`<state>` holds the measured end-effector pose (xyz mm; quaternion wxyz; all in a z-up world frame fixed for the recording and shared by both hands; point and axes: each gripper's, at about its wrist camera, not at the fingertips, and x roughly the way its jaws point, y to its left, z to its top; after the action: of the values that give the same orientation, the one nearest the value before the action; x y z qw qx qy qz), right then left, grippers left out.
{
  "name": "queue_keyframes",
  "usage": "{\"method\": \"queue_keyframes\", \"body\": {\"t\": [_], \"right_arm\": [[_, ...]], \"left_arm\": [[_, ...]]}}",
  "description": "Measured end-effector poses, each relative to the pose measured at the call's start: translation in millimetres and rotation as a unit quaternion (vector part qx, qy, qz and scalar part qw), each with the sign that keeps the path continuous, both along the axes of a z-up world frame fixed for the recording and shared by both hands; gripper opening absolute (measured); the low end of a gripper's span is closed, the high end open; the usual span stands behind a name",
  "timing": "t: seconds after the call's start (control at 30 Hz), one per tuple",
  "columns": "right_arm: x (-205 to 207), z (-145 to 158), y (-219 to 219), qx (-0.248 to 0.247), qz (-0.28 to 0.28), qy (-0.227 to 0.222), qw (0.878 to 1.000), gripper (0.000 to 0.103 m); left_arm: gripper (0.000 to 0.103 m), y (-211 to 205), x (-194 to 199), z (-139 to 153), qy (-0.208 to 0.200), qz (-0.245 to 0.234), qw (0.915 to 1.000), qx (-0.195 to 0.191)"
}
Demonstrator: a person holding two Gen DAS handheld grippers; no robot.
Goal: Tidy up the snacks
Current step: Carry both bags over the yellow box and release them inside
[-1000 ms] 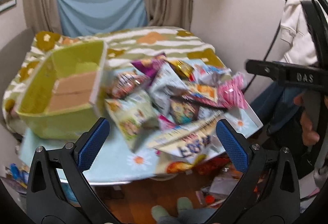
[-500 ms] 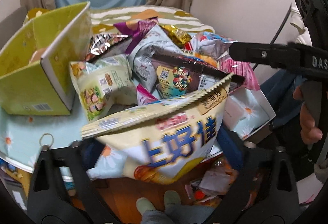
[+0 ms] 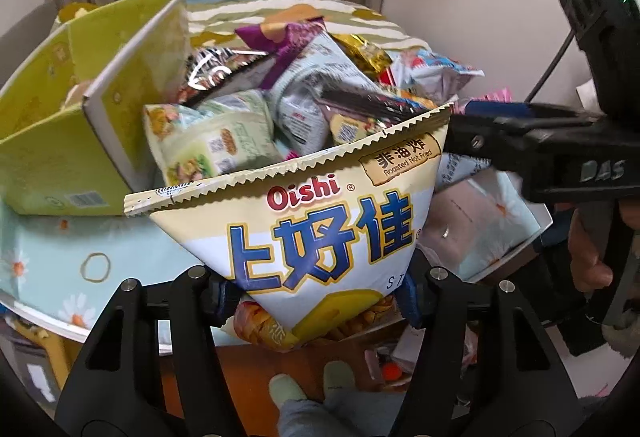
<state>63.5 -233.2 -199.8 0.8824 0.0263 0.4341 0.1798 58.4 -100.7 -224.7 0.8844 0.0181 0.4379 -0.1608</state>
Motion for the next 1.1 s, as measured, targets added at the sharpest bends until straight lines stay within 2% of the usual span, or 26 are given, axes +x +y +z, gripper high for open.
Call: {"method": "queue_keyframes", "body": {"t": [0.23, 0.4, 0.63, 0.83, 1.1], "right_arm": [[10.8, -11.4, 8.0, -0.006, 0.007, 0.007, 1.0, 0.086], [17.7, -22.0, 10.7, -0.005, 0.007, 0.01, 1.0, 0.085], [20.1, -31.0, 14.4, 0.008, 0.019, 0.027, 0.999, 0.062], [12.8, -24.2, 14.0, 0.009, 0.017, 0.024, 1.0, 0.049], [-0.7, 5.0, 7.6, 0.047, 0.008, 0.013, 0.999, 0.045]], "left_arm": [[0.06, 8.5, 6.4, 1.8, 0.0, 0.009, 0.9999, 0.009], [0.06, 11.2, 6.8, 1.1, 0.006, 0.013, 0.9999, 0.007], [0.06, 12.6, 6.4, 4.9, 0.006, 0.021, 0.9997, 0.006], [0.06, 13.7, 1.9, 15.1, -0.005, 0.022, 0.9997, 0.012], [0.06, 15.5, -6.2, 52.7, -0.037, 0.036, 0.9986, 0.01]]}}
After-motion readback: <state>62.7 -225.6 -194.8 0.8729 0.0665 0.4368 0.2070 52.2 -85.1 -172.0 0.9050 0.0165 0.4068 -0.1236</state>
